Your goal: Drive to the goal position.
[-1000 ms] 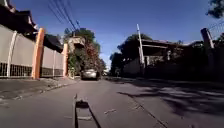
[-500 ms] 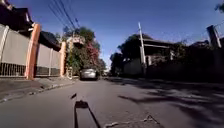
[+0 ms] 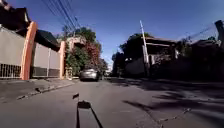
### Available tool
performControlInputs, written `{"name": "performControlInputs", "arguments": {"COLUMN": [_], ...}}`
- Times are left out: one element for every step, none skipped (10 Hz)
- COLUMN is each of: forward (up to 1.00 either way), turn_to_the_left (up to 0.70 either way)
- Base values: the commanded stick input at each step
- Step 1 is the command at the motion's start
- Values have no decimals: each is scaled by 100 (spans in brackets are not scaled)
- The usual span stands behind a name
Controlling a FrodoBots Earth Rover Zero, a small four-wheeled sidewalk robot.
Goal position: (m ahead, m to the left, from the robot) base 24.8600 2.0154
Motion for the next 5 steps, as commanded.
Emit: {"name": "performControlInputs", "arguments": {"forward": [100,100,100,100,100], "turn_to_the_left": [0,0,0,0,0]}}
